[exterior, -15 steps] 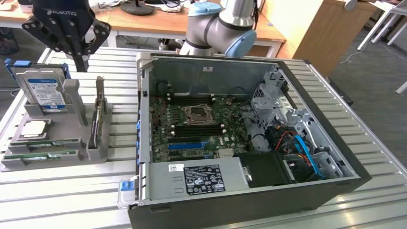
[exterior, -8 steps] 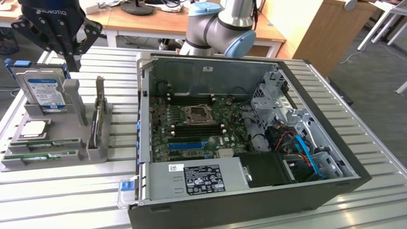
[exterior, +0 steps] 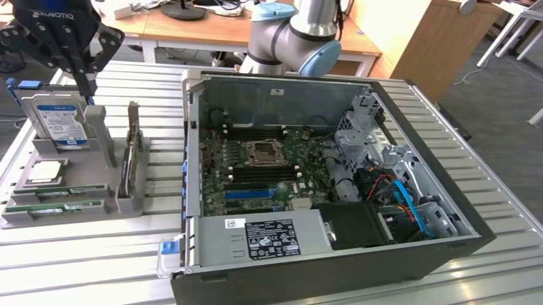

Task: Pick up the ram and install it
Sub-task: 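Reach for the ram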

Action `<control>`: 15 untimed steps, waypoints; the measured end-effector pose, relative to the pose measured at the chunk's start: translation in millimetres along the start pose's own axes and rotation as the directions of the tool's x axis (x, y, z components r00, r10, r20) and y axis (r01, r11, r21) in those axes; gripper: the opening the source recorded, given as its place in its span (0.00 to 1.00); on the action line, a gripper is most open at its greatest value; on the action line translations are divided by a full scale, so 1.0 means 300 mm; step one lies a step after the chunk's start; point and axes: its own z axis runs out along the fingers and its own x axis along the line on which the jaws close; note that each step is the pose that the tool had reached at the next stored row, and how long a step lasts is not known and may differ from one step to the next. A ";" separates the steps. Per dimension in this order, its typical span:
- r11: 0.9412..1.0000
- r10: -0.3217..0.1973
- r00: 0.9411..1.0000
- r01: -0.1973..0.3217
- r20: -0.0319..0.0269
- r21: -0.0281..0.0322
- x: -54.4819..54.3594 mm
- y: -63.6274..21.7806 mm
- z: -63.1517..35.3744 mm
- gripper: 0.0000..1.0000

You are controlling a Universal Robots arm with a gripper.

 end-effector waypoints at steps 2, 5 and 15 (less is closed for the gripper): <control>1.000 0.000 1.000 0.000 0.000 0.000 0.012 -0.001 0.000 0.11; 1.000 0.000 1.000 0.000 0.000 0.000 0.028 -0.002 0.001 0.11; 1.000 0.000 1.000 0.000 0.000 0.000 0.087 -0.007 0.004 0.11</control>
